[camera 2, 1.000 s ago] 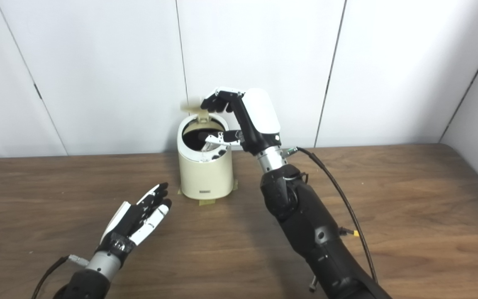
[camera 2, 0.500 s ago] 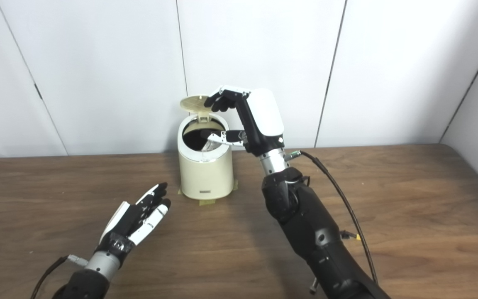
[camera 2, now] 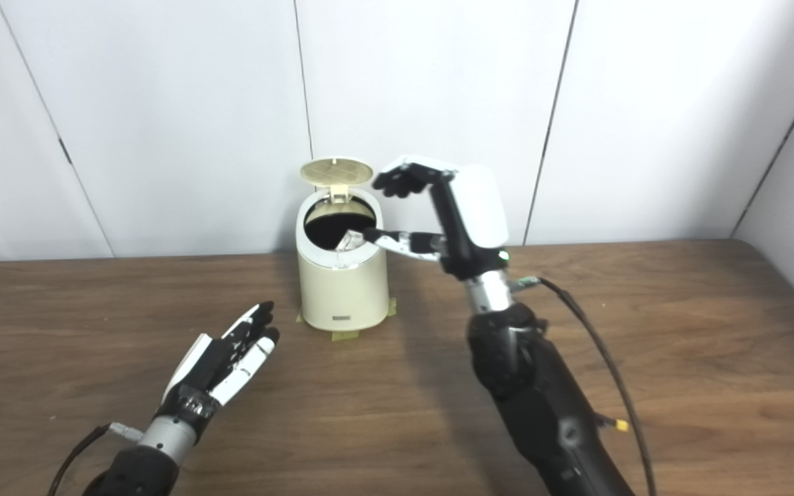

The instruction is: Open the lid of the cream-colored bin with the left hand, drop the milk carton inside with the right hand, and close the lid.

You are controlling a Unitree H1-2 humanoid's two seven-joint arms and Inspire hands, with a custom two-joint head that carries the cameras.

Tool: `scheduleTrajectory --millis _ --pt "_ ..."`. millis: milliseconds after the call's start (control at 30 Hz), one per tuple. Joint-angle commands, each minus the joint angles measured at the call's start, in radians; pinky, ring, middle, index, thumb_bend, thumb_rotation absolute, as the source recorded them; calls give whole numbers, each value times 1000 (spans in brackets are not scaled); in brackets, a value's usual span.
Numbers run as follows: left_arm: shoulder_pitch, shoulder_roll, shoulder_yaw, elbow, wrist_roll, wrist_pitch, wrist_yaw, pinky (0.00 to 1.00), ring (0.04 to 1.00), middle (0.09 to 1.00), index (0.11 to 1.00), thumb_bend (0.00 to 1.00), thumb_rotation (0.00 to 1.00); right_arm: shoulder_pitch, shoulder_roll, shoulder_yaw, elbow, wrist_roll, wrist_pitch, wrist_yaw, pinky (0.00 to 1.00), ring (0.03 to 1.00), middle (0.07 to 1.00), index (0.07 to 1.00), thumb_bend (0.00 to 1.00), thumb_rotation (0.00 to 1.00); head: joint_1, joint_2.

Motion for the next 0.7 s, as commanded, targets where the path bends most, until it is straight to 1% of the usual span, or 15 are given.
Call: scheduleTrajectory --millis 0,67,167,200,233,267,300,333,400,433,467,533,567,600,667 --pt "-48 10 13 4 -10 -43 13 935 959 960 964 396 775 2 14 -30 -75 80 62 69 387 430 474 510 521 0 -1 0" --pt "-58 14 20 6 -12 -41 14 903 951 959 963 375 777 34 26 -56 -132 145 130 126 385 416 470 540 517 0 -1 0" --pt "-71 14 36 -1 -19 -25 18 869 935 951 959 355 759 67 39 -89 -204 241 246 212 384 412 473 559 513 0 -4 -2" --pt "-78 13 44 0 -23 -17 20 863 932 950 958 357 758 78 42 -102 -229 271 295 245 398 460 467 550 516 5 -4 -2" --pt "-83 13 50 2 -25 -13 21 860 930 950 957 361 755 85 43 -109 -246 291 330 266 429 515 473 537 517 9 -4 -2" --pt "-89 11 58 5 -30 -7 23 859 930 950 956 362 753 97 47 -121 -267 318 373 288 439 534 475 532 518 10 -5 -3" --pt "-93 10 65 7 -35 -3 23 858 932 953 955 368 754 109 51 -131 -287 337 413 304 471 568 565 516 511 85 -5 -3" --pt "-96 10 70 9 -38 -2 22 859 935 955 955 370 760 116 54 -138 -299 347 439 314 500 593 617 507 507 125 -6 -3" --pt "-103 16 74 10 -39 2 20 862 938 956 955 367 775 135 61 -153 -314 378 471 333 541 624 667 500 503 157 -4 -3" --pt "-107 19 74 8 -40 5 18 865 940 956 956 361 780 145 66 -164 -323 408 493 345 573 647 688 632 527 305 -4 -3" --pt "-111 21 75 6 -42 11 17 873 943 955 956 353 783 156 73 -176 -333 441 520 359 614 678 714 725 537 402 -4 -4" --pt "-120 25 77 3 -43 16 16 879 945 951 956 349 788 176 89 -200 -353 505 583 384 675 727 761 796 542 468 -4 -5" --pt "-125 28 77 3 -42 15 17 892 949 949 954 353 792 185 95 -208 -356 532 601 396 697 754 790 827 532 483 -3 -5" --pt "-131 32 76 4 -40 12 18 921 958 950 953 362 810 195 100 -212 -362 551 619 404 688 766 805 844 505 500 -4 -5" --pt "-147 35 81 5 -44 14 19 941 962 948 953 358 827 212 112 -220 -374 585 645 415 695 785 823 857 491 543 -7 -6"
